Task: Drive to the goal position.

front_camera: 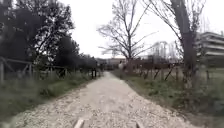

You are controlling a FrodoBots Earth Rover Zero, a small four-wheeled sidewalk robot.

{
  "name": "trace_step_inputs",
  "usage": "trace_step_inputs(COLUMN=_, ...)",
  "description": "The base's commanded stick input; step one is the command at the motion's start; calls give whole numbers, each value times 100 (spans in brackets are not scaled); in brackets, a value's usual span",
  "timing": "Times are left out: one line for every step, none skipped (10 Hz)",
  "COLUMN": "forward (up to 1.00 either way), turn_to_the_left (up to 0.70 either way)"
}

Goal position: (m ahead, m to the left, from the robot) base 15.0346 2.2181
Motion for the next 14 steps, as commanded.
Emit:
trace_step_inputs(forward=50, turn_to_the_left=0)
trace_step_inputs(forward=50, turn_to_the_left=0)
trace_step_inputs(forward=50, turn_to_the_left=0)
trace_step_inputs(forward=50, turn_to_the_left=0)
trace_step_inputs(forward=50, turn_to_the_left=0)
trace_step_inputs(forward=50, turn_to_the_left=0)
trace_step_inputs(forward=50, turn_to_the_left=0)
trace_step_inputs(forward=50, turn_to_the_left=0)
trace_step_inputs(forward=50, turn_to_the_left=0)
trace_step_inputs(forward=50, turn_to_the_left=0)
trace_step_inputs(forward=50, turn_to_the_left=0)
trace_step_inputs(forward=50, turn_to_the_left=0)
trace_step_inputs(forward=50, turn_to_the_left=0)
trace_step_inputs(forward=50, turn_to_the_left=0)
